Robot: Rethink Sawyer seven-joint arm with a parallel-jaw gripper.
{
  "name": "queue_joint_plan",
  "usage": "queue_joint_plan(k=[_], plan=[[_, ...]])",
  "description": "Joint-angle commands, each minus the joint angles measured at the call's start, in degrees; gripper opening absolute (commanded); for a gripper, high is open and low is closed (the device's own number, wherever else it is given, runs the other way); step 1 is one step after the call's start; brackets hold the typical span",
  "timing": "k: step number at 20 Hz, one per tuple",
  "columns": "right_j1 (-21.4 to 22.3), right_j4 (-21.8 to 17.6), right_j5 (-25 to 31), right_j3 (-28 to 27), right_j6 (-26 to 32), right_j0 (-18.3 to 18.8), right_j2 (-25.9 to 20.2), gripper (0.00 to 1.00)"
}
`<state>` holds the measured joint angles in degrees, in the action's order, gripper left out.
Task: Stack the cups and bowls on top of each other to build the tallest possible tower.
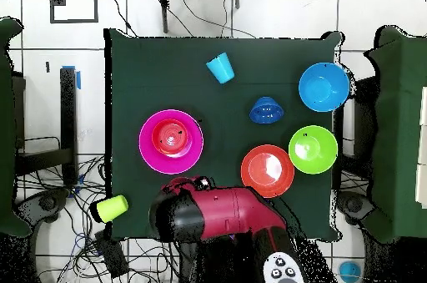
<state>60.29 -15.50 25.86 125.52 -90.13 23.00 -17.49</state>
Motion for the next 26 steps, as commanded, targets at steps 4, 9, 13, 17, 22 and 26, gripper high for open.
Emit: queue_joint_plan(k=[4,9,13,17,22,26], plan=[[-10.5,-9.5,-1.9,-5.6,3.8,1.7,-4.3,1.0],[-13.0,-12.0,-2.5,-7.3,3.4,2.6,-4.5,1.0],[-14.6,-13.2,-2.8,-8.3,3.2,3.5,-5.1,1.0],[-14.6,-13.3,-1.9,-8.5,3.3,4.2,-6.3,1.0],[-14.7,-13.2,0.6,-9.8,4.8,5.7,-7.7,1.0],[-14.2,-13.0,4.5,-12.0,7.6,7.5,-9.1,1.0]])
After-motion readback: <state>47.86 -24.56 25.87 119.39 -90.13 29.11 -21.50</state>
